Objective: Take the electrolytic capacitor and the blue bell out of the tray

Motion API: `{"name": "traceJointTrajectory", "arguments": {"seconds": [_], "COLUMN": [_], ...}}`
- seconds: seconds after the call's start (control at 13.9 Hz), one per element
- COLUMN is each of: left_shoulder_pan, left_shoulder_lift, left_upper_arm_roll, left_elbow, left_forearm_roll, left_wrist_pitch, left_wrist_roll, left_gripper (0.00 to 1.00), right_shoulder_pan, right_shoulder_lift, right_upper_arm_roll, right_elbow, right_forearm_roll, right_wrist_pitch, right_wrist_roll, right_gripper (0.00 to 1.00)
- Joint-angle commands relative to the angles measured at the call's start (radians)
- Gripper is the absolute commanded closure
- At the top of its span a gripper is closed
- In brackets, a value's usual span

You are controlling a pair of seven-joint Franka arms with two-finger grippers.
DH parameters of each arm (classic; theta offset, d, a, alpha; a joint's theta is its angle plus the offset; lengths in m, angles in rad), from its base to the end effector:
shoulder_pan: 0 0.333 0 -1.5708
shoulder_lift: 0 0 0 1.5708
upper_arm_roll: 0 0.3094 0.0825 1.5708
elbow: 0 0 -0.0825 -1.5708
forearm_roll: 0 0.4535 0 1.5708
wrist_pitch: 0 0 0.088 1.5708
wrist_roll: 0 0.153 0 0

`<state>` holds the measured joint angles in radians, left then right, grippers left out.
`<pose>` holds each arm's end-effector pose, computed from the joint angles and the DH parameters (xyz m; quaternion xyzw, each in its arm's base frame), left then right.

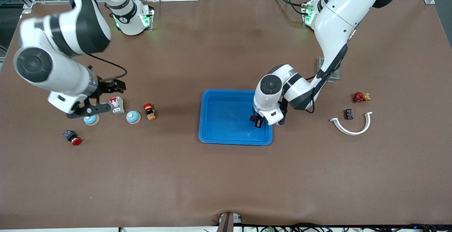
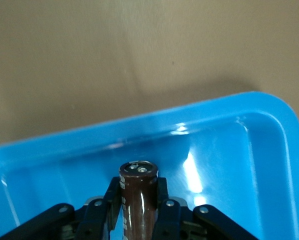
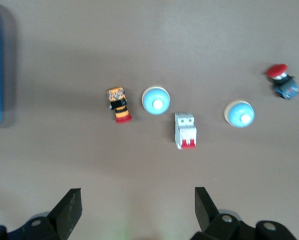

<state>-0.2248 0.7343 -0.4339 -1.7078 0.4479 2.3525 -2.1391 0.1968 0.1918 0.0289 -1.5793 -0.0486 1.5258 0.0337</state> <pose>0.5802 -0.4183 0.0943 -0.8080 -0.5890 -0.0143 0.0005 0.6345 0.1369 0.4420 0.9875 0.0971 -0.1185 0.0371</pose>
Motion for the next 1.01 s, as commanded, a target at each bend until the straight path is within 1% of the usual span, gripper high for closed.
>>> {"name": "traceJointTrajectory", "arguments": {"seconds": [0.0, 0.14, 0.22, 0.43, 0.65, 0.72, 0.93], "left_shoulder_pan": [0.019, 0.044, 0.056, 0.091, 0.16, 0.191, 0.271], "left_shoulder_lift": [-0.052, -0.091, -0.117, -0.173, -0.211, -0.223, -0.246], "left_upper_arm_roll": [-0.022, -0.029, -0.029, -0.029, -0.029, -0.029, -0.028], "left_elbow": [0.022, 0.03, 0.031, 0.037, 0.036, 0.034, 0.025], "left_forearm_roll": [-0.02, -0.079, -0.121, -0.167, -0.19, -0.207, -0.209], "left_wrist_pitch": [-0.131, -0.188, -0.211, -0.295, -0.366, -0.371, -0.374], "left_wrist_roll": [0.125, 0.232, 0.284, 0.422, 0.696, 0.782, 1.028], "left_gripper": [1.0, 1.0, 1.0, 1.0, 1.0, 1.0, 1.0], "right_shoulder_pan": [0.0, -0.01, -0.017, -0.097, -0.16, -0.186, -0.238], "right_shoulder_lift": [-0.047, -0.077, -0.098, -0.159, -0.183, -0.184, -0.181], "right_upper_arm_roll": [0.0, -0.01, -0.017, -0.014, -0.015, -0.014, -0.012], "right_elbow": [0.106, 0.153, 0.166, 0.168, 0.168, 0.168, 0.168], "right_forearm_roll": [0.016, 0.016, 0.015, 0.016, 0.016, 0.018, 0.018], "right_wrist_pitch": [-0.145, -0.211, -0.22, -0.223, -0.24, -0.239, -0.225], "right_wrist_roll": [0.038, 0.037, 0.037, 0.023, 0.011, -0.018, -0.044], "right_gripper": [0.0, 0.0, 0.0, 0.0, 0.0, 0.0, 0.0]}}
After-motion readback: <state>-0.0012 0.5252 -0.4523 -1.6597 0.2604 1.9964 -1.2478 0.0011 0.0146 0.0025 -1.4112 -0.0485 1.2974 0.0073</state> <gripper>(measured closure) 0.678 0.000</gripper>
